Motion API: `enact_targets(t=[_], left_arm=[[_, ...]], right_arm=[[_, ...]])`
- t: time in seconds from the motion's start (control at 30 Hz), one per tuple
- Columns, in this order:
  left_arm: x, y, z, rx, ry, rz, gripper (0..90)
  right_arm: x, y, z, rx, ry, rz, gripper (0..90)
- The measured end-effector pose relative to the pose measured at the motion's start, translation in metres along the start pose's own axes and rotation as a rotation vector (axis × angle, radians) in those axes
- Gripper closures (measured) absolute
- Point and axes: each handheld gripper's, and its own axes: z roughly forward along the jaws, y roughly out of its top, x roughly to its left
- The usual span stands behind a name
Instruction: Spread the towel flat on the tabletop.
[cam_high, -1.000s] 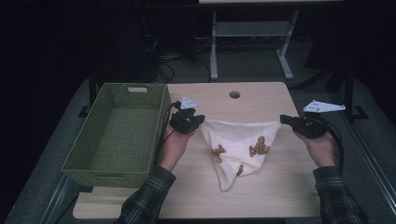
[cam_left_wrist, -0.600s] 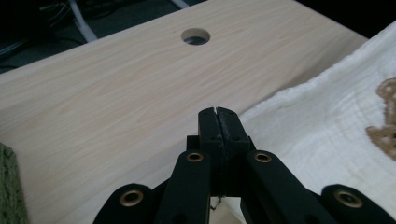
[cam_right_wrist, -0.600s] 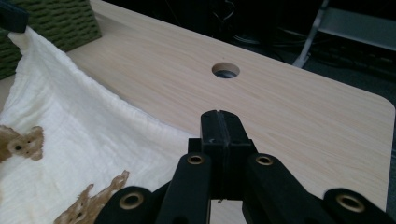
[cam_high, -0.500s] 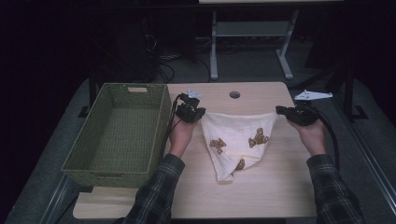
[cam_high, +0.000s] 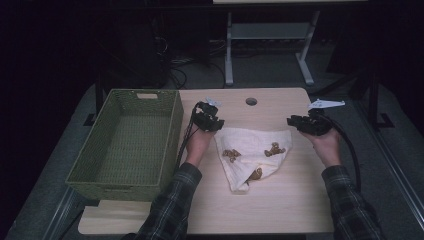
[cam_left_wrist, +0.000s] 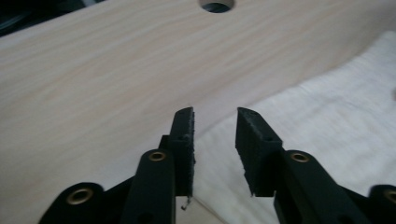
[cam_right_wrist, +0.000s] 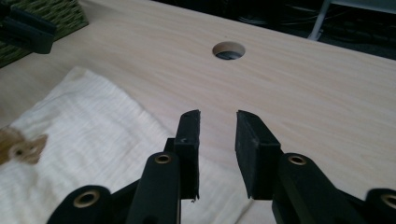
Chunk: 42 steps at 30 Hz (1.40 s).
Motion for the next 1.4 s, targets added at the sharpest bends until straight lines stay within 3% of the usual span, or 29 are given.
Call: enact_targets(t=[0.2,0.33,0.4,0.5,0.63,0.77,0.97,1.03,1.13,1.27,1.3,1.4], left_arm=[[-0.025,-0.018,-0.023,-0.025,-0.092,0.018,59.1],[-0.043,-0.035,-0.041,-0.027,-0.160,0.061,57.1],[-0.053,-0.045,-0.049,-0.022,-0.190,0.079,56.9],[-0.067,-0.063,-0.061,-0.009,-0.231,0.133,55.5],[-0.077,-0.075,-0.067,-0.023,-0.271,0.130,54.7],[-0.097,-0.095,-0.068,0.005,-0.316,0.175,53.8],[-0.109,-0.105,-0.060,0.041,-0.352,0.201,53.3],[-0.114,-0.107,-0.056,0.054,-0.359,0.211,53.2],[-0.117,-0.109,-0.054,0.065,-0.347,0.230,54.4],[-0.119,-0.108,-0.049,0.083,-0.327,0.258,62.2],[-0.120,-0.109,-0.047,0.095,-0.326,0.274,73.1],[-0.121,-0.109,-0.045,0.110,-0.330,0.286,84.2]], right_arm=[[0.018,-0.016,-0.019,0.012,0.035,-0.011,68.9],[0.039,-0.035,-0.028,0.039,0.073,-0.020,68.3],[0.044,-0.039,-0.029,0.044,0.081,-0.027,68.1],[0.058,-0.054,-0.032,0.067,0.098,-0.036,68.1],[0.070,-0.066,-0.037,0.079,0.120,-0.031,68.1],[0.084,-0.078,-0.042,0.095,0.154,-0.028,68.0],[0.100,-0.091,-0.038,0.142,0.163,-0.040,66.1],[0.103,-0.093,-0.035,0.152,0.168,-0.022,65.9],[0.105,-0.094,-0.028,0.162,0.169,-0.026,65.3],[0.104,-0.094,-0.021,0.173,0.152,-0.018,64.5],[0.104,-0.094,-0.018,0.181,0.142,-0.007,67.7],[0.104,-0.094,-0.016,0.185,0.125,-0.011,74.7]])
